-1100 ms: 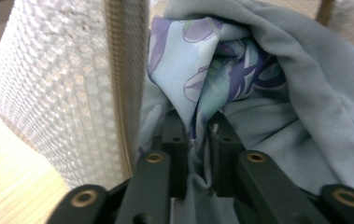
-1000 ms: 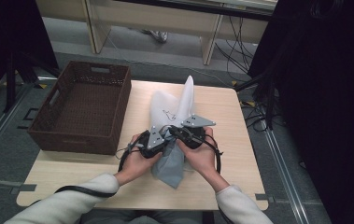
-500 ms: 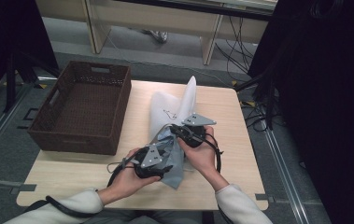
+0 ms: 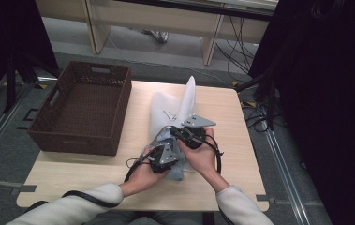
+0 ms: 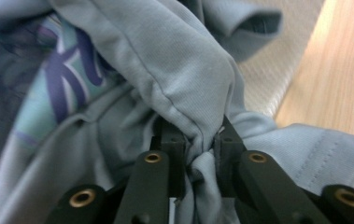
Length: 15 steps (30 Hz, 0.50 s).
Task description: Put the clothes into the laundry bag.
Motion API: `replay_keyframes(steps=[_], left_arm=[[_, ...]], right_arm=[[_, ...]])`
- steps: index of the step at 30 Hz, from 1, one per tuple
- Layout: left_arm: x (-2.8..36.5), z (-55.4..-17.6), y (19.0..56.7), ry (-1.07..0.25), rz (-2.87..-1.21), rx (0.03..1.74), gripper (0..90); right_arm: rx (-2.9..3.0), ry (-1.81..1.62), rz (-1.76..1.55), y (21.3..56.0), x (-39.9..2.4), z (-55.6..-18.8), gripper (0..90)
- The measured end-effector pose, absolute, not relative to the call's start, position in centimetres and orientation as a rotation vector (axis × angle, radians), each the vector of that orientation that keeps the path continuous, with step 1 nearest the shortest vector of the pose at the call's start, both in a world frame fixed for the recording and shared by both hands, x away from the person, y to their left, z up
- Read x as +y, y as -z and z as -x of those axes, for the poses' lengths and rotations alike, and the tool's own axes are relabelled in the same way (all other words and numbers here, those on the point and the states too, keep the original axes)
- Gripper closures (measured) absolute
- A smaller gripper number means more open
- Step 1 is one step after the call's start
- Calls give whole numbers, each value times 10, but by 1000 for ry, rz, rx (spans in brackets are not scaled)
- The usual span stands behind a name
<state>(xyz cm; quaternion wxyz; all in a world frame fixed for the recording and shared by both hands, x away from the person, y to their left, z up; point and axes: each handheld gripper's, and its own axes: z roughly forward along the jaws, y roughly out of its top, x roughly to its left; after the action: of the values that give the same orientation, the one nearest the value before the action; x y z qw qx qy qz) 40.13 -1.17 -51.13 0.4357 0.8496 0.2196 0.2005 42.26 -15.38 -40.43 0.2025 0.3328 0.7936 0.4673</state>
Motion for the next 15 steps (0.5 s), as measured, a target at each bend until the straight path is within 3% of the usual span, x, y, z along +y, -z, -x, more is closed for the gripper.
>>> replay_keyframes(steps=[15], left_arm=[[-3,-426,495,-615,-1984,606,789]], right_arm=[[2224,-1323,-951,402,-151,-419,883]])
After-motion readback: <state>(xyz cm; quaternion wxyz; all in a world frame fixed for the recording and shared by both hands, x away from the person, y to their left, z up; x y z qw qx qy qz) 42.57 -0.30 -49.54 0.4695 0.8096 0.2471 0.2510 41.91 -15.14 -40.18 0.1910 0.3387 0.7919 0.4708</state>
